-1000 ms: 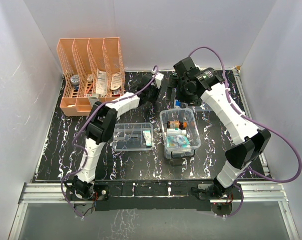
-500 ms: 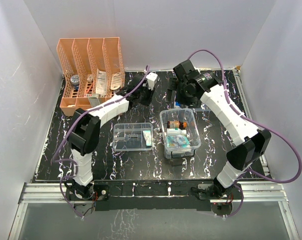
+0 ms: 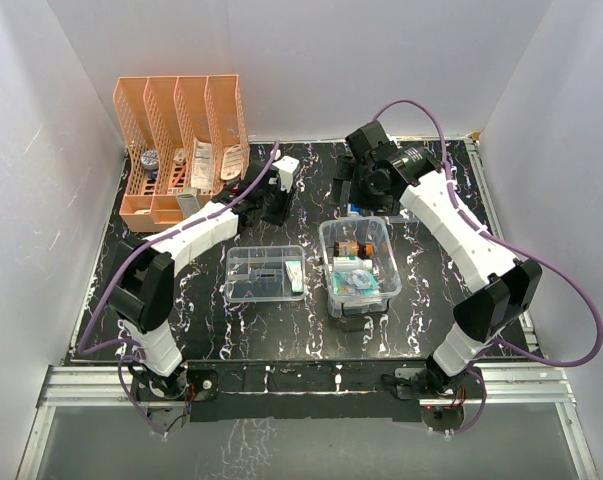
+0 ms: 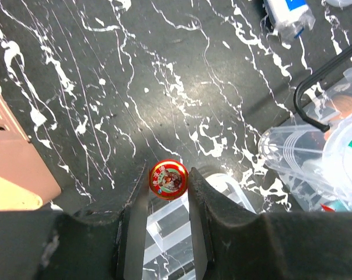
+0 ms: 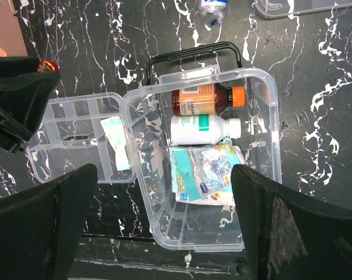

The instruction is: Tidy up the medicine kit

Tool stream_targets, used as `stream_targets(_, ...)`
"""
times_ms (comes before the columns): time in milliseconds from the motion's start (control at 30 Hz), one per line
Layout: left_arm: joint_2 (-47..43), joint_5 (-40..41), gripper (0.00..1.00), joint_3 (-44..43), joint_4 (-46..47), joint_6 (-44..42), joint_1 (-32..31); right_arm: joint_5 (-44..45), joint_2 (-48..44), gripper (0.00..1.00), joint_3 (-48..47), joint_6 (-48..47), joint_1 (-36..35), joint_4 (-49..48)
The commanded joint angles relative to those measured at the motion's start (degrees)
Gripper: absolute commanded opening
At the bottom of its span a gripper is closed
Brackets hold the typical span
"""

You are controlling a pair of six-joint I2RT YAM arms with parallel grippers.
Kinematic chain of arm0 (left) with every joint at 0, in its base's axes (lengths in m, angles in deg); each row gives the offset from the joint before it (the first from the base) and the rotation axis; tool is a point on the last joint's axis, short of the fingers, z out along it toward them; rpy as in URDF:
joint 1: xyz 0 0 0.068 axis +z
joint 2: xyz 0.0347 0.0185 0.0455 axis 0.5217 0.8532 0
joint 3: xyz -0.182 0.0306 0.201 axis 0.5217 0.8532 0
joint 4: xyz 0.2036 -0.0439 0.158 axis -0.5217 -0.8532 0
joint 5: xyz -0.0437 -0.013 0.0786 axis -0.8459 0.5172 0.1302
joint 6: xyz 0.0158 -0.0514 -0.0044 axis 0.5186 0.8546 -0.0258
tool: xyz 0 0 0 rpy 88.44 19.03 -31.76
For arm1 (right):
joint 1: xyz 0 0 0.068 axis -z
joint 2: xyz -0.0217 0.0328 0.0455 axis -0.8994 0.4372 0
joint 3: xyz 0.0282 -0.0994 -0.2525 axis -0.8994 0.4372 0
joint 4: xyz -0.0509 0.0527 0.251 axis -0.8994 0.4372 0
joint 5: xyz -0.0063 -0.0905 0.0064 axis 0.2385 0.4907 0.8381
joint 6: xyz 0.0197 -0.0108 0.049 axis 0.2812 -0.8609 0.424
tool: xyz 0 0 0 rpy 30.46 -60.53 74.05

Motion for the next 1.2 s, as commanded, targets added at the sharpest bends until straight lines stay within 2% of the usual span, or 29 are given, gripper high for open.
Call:
stream_targets(0, -4.0, -2.1, 0.11, 1.8, -2.8, 1.4, 0.2, -0.1, -1.7, 0.98, 0.1, -0.5, -0.3, -3.0)
stream_targets(267, -5.8, -3.3, 0.12, 6.6, -3.0, 1.2, -0.5, 0.0, -2.2, 0.98, 0.7, -0.5, -0.3, -3.3)
stream_targets(800, -2.4, -0.9, 0.13, 7.8, -0.2, 2.7, -5.9, 0.5, -3.4, 0.98, 1.8, -0.6, -0.3, -3.3)
stream_targets(1167, 0.1, 0.9, 0.11, 9.8, 1.2, 2.1, -6.2, 0.7, -3.5, 0.98, 2.3, -0.8, -0.3, -3.5)
